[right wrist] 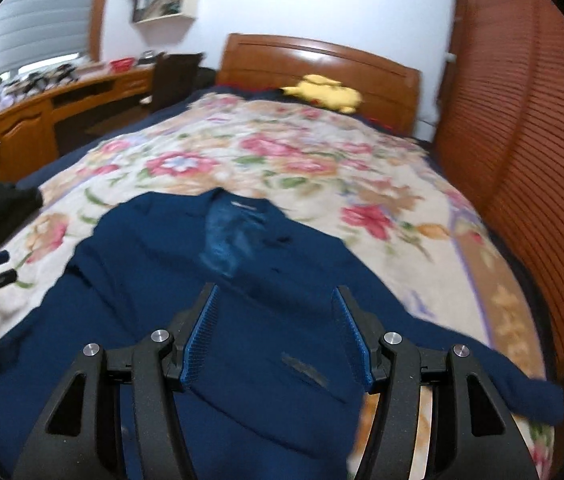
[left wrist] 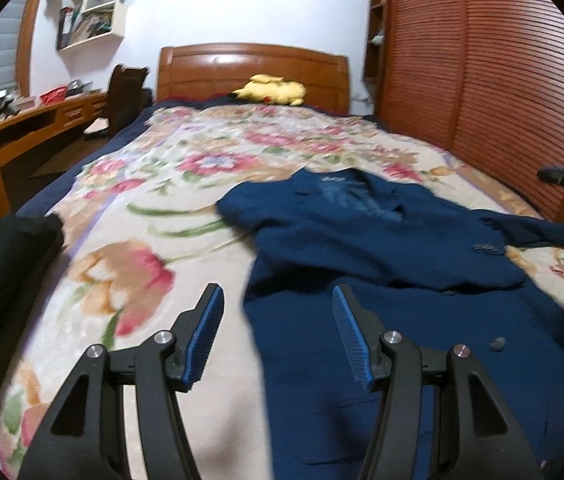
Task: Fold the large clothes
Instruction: 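Grasp the sleeve cuff with the right gripper and pull it straight out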
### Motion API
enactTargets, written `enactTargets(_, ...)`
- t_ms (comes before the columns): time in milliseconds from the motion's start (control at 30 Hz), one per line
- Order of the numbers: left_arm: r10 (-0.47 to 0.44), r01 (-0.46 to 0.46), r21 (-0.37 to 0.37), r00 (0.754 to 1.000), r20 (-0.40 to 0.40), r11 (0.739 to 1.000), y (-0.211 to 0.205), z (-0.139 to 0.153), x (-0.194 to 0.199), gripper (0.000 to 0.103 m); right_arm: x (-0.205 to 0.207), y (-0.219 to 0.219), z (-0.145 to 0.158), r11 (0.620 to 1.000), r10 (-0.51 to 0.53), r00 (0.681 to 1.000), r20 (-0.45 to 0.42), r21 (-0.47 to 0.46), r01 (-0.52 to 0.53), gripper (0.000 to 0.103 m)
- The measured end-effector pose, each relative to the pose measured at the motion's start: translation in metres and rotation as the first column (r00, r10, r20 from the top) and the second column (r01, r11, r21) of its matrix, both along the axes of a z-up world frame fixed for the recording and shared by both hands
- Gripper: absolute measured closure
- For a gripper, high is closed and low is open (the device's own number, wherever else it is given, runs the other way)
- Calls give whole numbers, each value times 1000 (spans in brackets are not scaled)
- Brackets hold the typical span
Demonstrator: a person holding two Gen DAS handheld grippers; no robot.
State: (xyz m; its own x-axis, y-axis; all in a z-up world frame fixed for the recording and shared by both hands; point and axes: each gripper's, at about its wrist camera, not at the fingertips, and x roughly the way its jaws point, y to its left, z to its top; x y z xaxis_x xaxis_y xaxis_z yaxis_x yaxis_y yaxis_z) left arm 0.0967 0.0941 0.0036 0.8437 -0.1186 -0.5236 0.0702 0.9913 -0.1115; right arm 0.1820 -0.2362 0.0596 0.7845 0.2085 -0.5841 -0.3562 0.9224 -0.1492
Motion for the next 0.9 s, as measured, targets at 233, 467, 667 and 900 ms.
enactTargets(233, -107, 106, 17, 994, 21, 994, -49, 12, -6, 47, -17, -85, -21, 985, -174, 984, -35, -1, 174, 44)
enactTargets(467, -219, 219, -9, 976, 7, 976, -101, 6, -6, 47, -25, -168, -26, 945, -326, 945, -19, 9, 327, 44)
enactTargets(667, -254, 254, 17, 967, 4, 967, -129, 2, -9, 47, -28, -240, -57, 883, -468, 882, -56, 4, 469, 43)
enactTargets(900, -257, 257, 17, 966, -10, 966, -137, -4, -4, 47, -24, -305, -84, 823, -567, 819, -86, -9, 568, 43)
